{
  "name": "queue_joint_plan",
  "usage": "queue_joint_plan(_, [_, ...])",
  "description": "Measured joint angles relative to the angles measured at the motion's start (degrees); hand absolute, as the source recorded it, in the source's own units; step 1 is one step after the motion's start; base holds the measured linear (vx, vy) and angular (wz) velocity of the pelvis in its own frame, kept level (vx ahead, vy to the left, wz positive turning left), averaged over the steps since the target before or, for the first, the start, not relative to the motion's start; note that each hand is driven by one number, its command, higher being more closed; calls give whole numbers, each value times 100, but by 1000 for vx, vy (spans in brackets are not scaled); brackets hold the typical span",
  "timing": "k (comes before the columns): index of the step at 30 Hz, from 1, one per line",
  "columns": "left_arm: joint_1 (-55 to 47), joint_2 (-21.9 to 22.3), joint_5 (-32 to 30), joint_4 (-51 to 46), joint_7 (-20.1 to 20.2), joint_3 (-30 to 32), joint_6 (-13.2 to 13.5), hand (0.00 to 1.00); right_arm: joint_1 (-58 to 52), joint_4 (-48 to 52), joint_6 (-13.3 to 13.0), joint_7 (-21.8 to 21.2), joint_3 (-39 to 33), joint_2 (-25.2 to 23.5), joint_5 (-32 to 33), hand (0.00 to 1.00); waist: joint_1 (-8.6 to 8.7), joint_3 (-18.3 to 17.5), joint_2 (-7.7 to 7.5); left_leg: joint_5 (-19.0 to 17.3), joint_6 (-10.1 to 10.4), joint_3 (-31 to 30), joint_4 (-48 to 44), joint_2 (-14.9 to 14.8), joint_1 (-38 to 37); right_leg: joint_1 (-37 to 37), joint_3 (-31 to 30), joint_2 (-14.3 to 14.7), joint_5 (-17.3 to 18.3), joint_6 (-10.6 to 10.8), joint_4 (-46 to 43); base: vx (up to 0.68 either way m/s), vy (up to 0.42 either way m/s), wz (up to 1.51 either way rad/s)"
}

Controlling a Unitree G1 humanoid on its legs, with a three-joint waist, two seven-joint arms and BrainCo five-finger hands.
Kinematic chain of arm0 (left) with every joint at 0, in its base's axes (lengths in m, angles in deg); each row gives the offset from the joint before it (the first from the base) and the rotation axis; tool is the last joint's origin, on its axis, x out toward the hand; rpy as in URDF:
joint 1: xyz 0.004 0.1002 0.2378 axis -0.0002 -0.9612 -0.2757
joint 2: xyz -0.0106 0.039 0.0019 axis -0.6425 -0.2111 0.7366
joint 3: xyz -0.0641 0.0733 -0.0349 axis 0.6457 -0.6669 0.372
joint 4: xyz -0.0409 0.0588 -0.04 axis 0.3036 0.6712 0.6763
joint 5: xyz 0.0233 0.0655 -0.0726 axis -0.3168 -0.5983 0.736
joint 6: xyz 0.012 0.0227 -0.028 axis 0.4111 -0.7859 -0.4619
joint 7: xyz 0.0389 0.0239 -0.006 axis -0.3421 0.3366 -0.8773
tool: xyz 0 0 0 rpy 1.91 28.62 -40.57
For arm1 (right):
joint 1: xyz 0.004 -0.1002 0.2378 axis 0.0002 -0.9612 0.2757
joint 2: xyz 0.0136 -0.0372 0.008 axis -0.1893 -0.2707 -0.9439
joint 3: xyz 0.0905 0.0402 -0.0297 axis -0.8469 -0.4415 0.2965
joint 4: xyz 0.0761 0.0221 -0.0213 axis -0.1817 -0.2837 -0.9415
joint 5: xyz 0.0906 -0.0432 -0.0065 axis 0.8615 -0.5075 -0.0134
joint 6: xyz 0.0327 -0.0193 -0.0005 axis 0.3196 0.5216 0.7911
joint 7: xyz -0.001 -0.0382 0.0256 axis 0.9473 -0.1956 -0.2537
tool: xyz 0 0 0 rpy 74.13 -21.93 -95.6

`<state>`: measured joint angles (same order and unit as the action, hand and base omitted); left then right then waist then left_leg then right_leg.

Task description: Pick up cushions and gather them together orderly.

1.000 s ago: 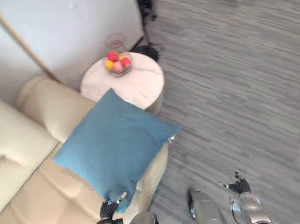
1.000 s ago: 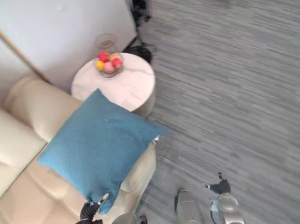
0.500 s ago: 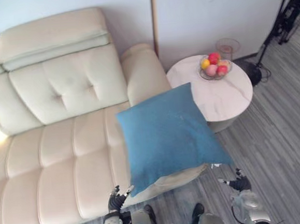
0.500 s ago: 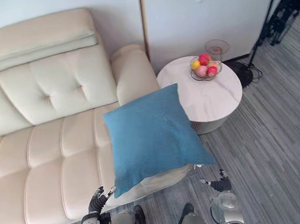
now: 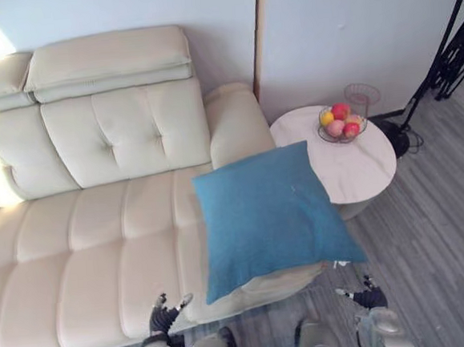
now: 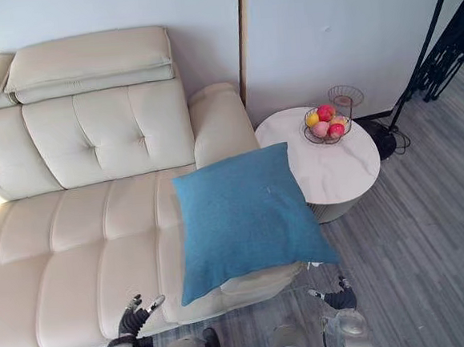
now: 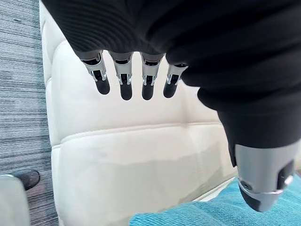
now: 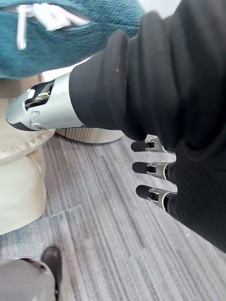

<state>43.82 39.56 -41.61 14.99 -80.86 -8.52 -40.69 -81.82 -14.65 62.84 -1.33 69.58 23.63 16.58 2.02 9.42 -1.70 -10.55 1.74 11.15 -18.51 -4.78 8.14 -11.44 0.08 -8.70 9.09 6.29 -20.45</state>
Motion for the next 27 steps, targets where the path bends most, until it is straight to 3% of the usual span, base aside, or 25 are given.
queue_joint_plan(4, [25,38,74,-178,5,222,0,0,-152,1039,-11,1,-243,292,87,0,35,-20,152,122,145,-82,277,-79,-88,28,134,103,19,-37,59,122,-94,4])
queue_joint_plan(9, [193,27,242,-466,8,225,26,0,-138,1764,-32,-12,-389,619,79,0,48,-30,158,374,187,-308,648,-20,-150,163,355,71,0,-64,241,73,-32,27])
queue_joint_plan(13, [304,7,332,-591,6,184,37,0,192,1748,-68,-78,-169,751,87,0,31,-33,155,578,203,-320,960,-2,-205,202,438,70,-97,-136,438,2,-7,10])
queue_joint_plan(17, [709,-51,409,-590,3,-73,42,0,847,1572,-71,-224,562,945,138,0,26,8,175,957,224,-325,1275,39,62,-146,463,66,-297,-165,514,-95,-18,6])
queue_joint_plan(25, [2550,-30,626,-131,-42,-704,76,0,2608,619,-32,-297,1398,1116,432,0,20,769,282,1413,201,-482,1434,123,928,-1070,472,39,-620,-195,345,-193,6,12])
queue_joint_plan(26, [2918,-30,680,34,-66,-763,76,100,2919,493,6,-268,1454,1164,500,100,22,898,283,1544,189,-494,1568,139,981,-1186,473,32,-685,-203,341,-212,5,8])
queue_joint_plan(27, [3092,-31,683,103,-92,-786,76,100,3077,448,10,-242,1529,1196,558,100,22,950,283,1602,196,-496,1627,144,1014,-1244,474,30,-720,-205,339,-222,-11,6])
